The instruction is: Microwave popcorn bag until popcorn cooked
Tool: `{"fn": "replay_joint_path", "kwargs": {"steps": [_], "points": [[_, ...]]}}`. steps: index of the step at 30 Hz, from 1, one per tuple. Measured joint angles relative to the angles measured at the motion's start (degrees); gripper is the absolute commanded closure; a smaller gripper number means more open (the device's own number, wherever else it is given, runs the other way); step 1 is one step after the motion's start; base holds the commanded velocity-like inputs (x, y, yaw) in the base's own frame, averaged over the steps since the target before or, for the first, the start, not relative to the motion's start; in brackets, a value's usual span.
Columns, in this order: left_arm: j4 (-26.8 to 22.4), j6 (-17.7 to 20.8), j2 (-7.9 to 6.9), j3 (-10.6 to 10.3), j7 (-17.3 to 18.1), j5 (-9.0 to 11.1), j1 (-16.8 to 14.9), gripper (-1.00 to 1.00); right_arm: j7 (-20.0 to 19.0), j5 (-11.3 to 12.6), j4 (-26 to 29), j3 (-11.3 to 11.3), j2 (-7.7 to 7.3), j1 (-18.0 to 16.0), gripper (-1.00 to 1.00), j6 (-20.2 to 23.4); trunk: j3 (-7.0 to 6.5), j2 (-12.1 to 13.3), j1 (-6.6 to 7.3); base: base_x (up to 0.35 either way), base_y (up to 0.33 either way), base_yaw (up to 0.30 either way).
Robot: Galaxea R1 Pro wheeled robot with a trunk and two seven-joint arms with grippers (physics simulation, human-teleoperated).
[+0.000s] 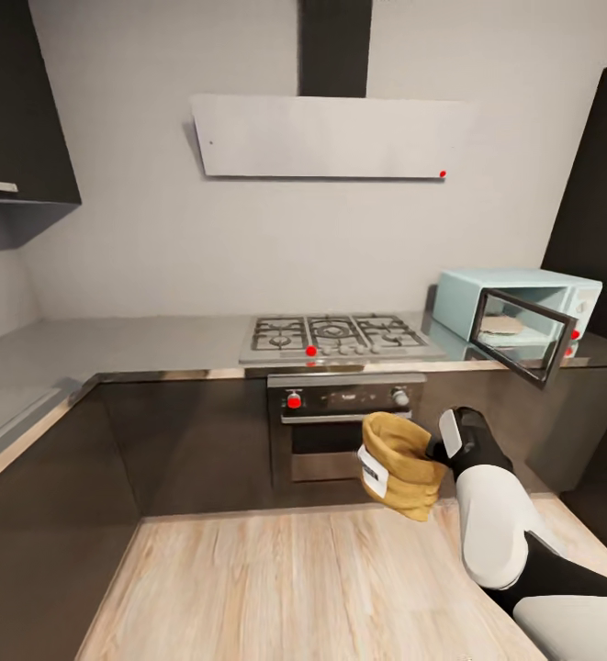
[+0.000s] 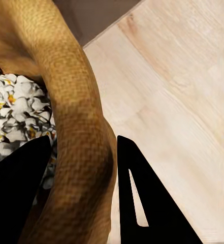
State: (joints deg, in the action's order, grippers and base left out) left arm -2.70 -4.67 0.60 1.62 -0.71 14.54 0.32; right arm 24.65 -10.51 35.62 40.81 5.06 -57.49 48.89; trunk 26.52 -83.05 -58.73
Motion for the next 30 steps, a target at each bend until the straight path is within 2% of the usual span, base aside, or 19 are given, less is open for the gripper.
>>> {"fn": "replay_joint_path", "kwargs": {"steps": [30], "points": [[-0.01,-0.03,0.0,0.08,-0.01,0.01,0.0,-1.0,-0.26,-0.71,0.34,0.02,-0.57,0.0,1.0,0.84,-0.08,0.0,0.0,0.0,0.0,-0.293]]}}
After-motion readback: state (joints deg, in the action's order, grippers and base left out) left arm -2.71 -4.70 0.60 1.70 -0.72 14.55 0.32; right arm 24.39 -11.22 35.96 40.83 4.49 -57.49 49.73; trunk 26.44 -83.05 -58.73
